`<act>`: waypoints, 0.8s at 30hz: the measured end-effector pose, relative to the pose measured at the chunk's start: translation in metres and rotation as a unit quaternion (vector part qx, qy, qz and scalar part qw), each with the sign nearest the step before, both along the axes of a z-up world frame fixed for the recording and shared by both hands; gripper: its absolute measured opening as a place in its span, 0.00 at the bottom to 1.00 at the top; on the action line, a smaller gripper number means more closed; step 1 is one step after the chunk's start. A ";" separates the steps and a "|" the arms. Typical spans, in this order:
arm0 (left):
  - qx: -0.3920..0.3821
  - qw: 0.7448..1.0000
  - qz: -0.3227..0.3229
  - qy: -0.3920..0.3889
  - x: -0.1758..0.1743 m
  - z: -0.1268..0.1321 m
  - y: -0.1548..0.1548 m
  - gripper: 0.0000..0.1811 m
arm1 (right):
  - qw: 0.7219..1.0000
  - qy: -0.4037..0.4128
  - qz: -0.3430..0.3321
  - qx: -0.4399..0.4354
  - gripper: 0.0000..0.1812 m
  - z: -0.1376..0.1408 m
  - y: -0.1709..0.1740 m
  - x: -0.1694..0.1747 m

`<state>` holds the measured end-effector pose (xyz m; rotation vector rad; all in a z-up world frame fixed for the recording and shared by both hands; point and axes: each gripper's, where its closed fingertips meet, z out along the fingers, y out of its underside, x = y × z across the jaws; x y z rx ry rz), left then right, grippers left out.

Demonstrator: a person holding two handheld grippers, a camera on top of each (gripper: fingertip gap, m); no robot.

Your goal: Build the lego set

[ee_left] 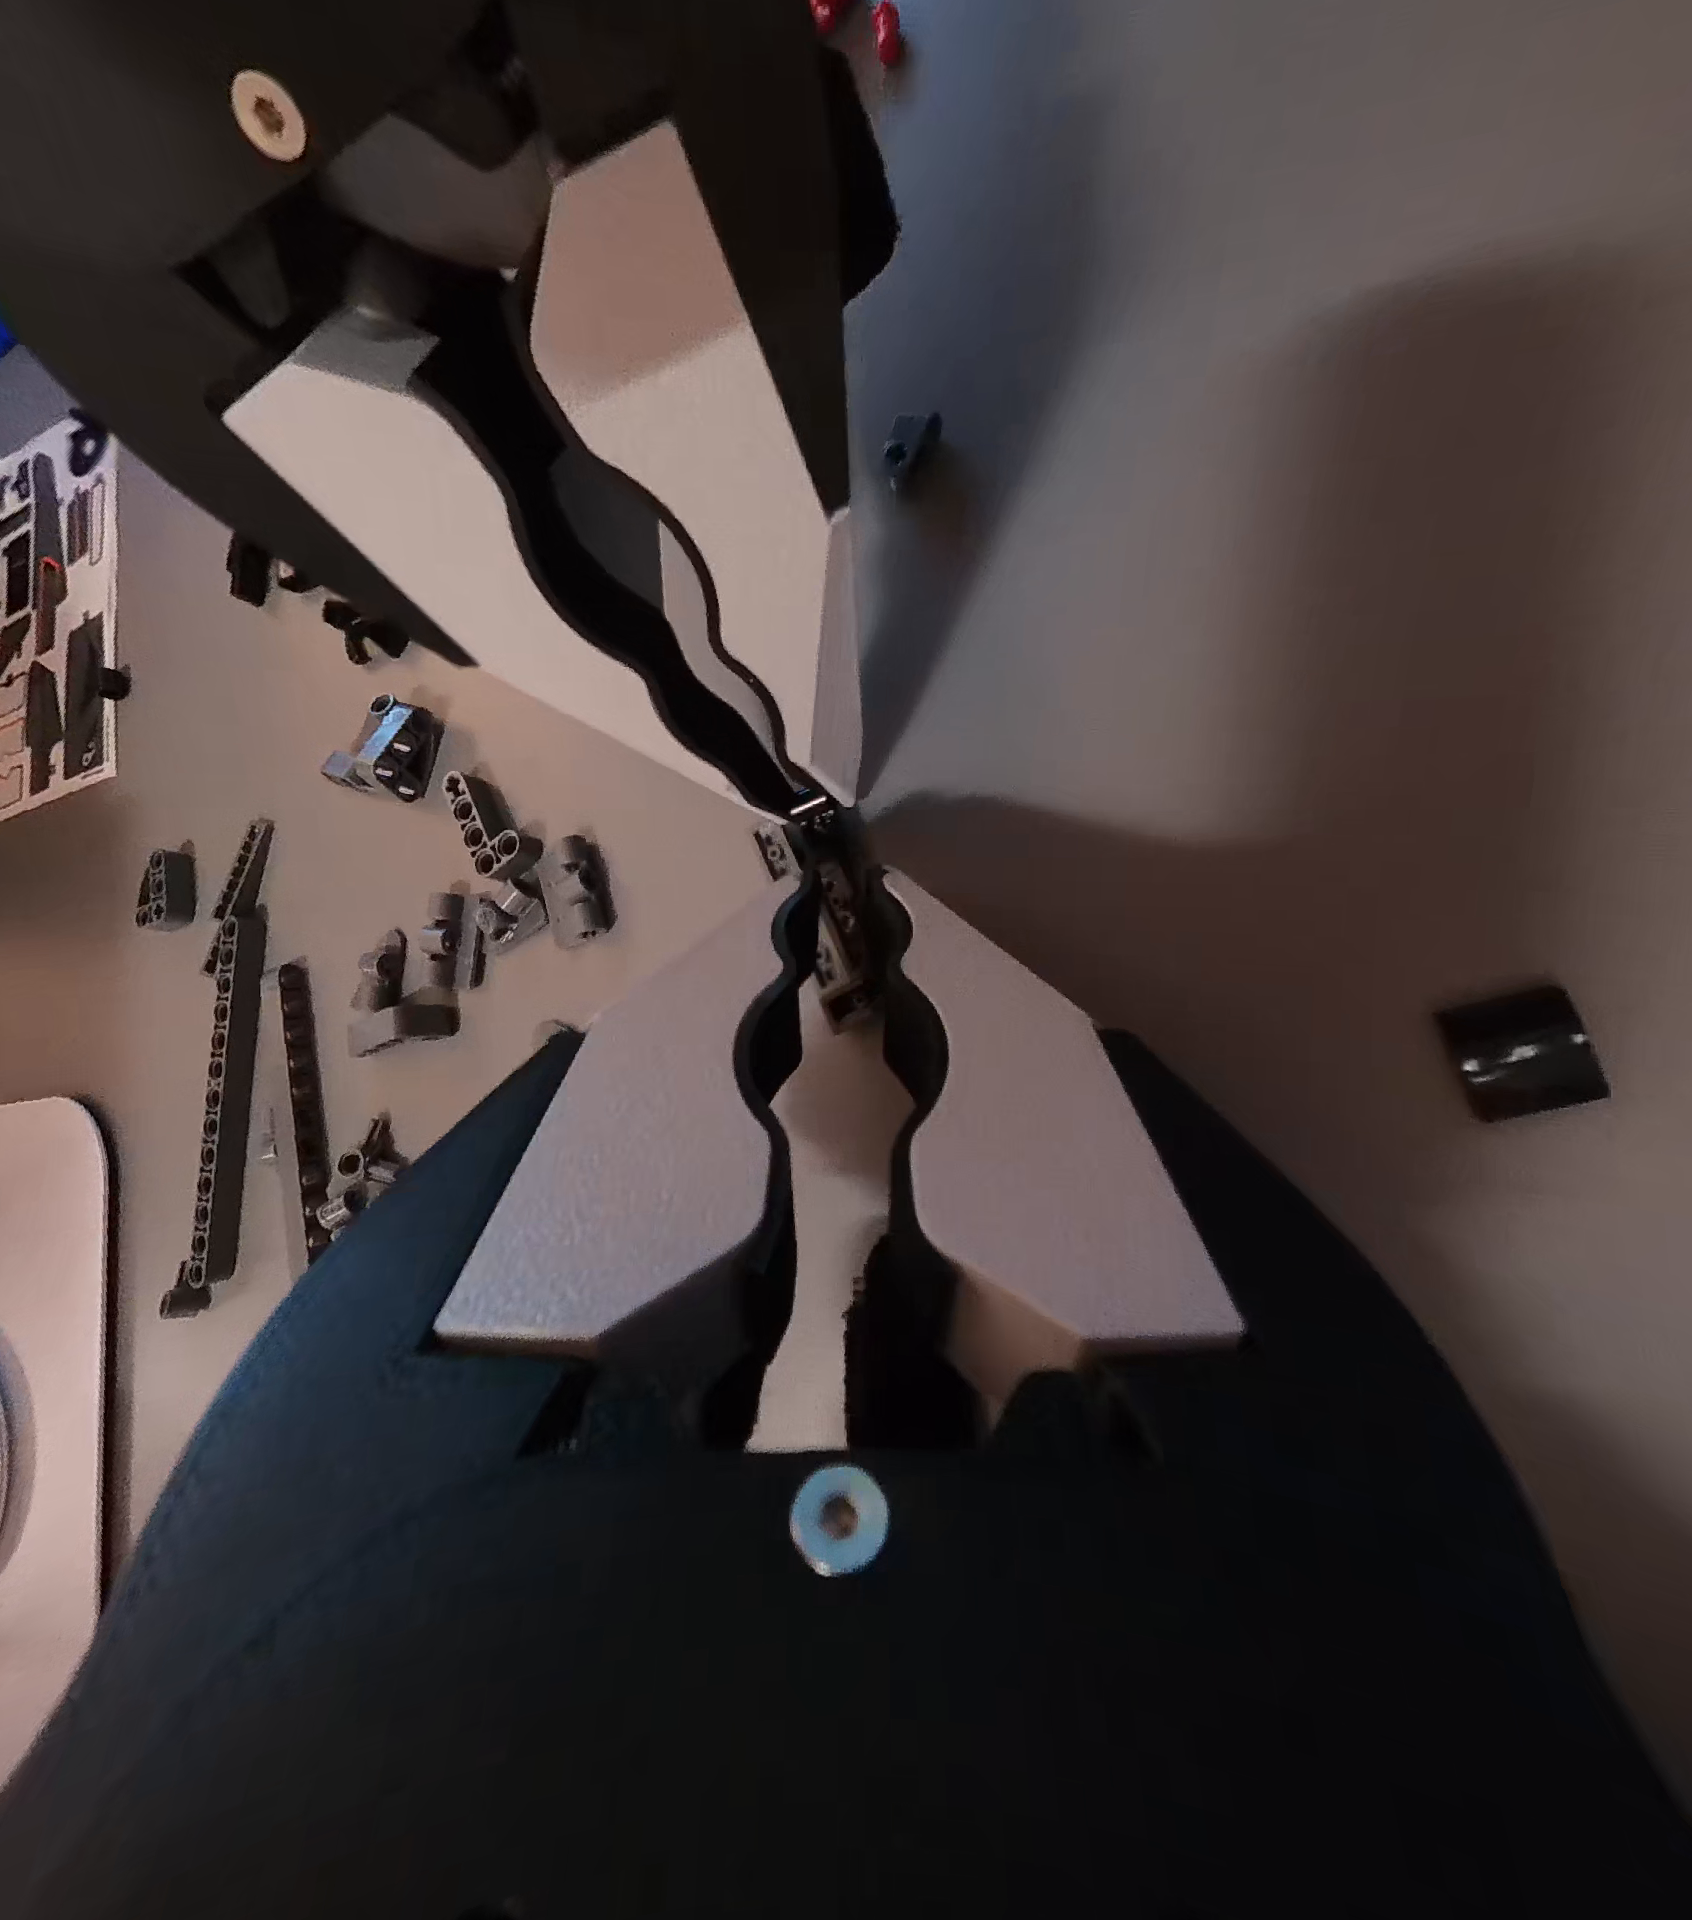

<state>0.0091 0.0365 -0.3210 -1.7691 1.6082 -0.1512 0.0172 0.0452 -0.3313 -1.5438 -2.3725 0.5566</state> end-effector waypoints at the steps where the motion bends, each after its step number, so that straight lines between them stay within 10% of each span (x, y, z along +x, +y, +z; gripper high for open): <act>1: -0.001 1.000 0.001 0.001 0.000 -0.001 0.001 0.03 | 1.000 -0.003 -0.003 0.001 0.03 0.000 0.001 0.000; 24: -0.035 0.999 -0.009 0.004 0.000 -0.009 -0.001 0.00 | 0.996 -0.027 0.040 0.079 0.03 0.002 0.007 -0.003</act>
